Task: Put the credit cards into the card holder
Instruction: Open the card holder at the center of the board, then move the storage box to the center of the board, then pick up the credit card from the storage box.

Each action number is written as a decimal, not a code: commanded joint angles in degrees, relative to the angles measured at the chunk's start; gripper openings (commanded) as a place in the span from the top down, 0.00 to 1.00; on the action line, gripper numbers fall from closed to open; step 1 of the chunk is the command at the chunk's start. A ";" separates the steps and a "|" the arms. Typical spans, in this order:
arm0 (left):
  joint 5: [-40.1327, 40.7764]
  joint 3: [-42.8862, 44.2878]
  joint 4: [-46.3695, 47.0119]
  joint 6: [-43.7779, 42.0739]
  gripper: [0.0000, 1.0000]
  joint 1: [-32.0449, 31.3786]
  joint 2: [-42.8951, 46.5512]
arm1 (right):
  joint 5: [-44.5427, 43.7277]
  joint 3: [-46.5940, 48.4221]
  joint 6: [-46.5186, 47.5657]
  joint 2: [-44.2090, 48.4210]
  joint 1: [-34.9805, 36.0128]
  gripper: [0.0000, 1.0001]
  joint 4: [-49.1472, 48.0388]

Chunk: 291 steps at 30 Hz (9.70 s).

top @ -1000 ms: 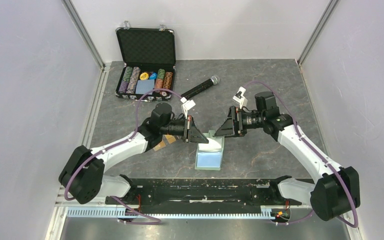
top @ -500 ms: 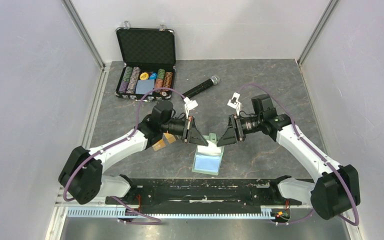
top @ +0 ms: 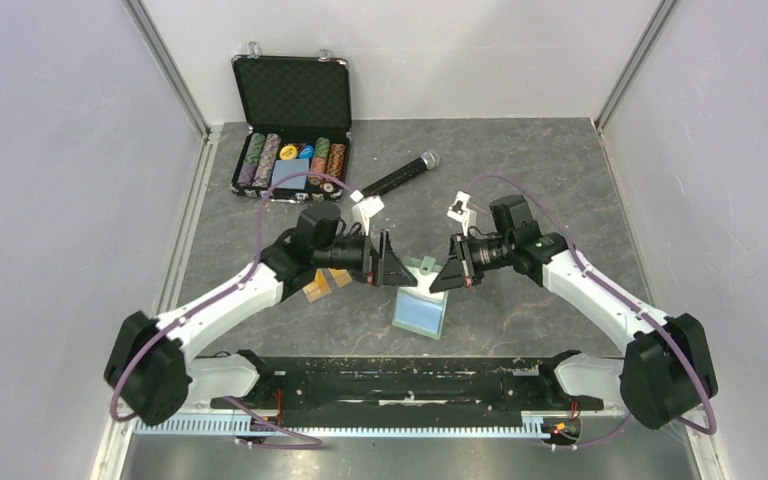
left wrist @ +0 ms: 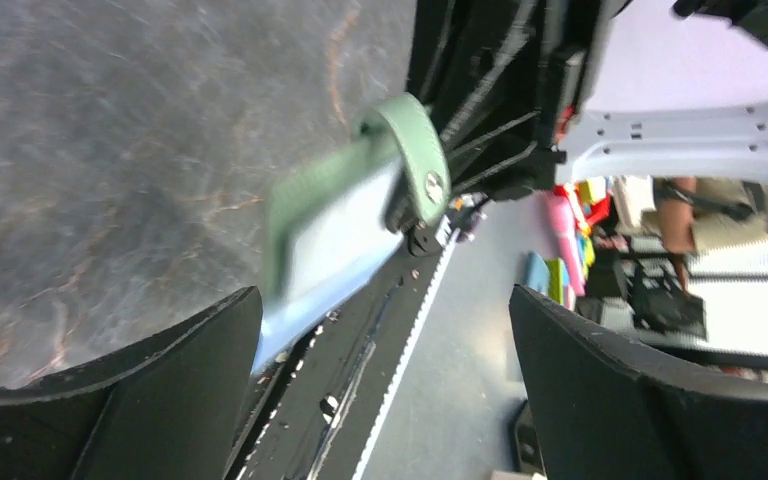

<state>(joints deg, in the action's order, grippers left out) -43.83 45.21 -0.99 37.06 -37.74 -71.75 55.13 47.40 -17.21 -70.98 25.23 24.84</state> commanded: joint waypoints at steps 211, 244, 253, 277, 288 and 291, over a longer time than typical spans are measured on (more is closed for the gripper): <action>26.04 -9.28 -27.60 4.70 0.42 10.56 5.10 | -29.17 4.40 -26.84 -20.57 22.55 0.42 -21.27; 43.57 -0.80 -34.50 7.19 0.90 -2.35 -8.66 | -26.04 0.59 -28.14 -22.03 22.55 0.60 -25.90; 46.33 4.07 -37.82 5.68 0.76 -4.97 -13.12 | -26.04 0.33 -27.85 -21.98 22.60 0.60 -25.74; 47.31 6.44 -38.12 7.05 0.49 -6.82 -13.34 | -25.51 0.68 -26.82 -22.82 22.52 0.62 -25.02; 46.37 6.18 -35.83 6.69 0.98 -6.82 -16.56 | -25.43 0.77 -26.13 -22.95 22.49 0.62 -24.93; 48.31 8.30 -39.06 5.18 0.98 -6.82 -15.93 | -25.46 0.68 -26.09 -22.94 22.53 0.62 -24.98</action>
<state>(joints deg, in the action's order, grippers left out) 1.83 51.55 -39.35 43.27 -44.01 -86.63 28.69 47.97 -44.27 -93.62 47.68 1.19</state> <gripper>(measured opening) 0.031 0.380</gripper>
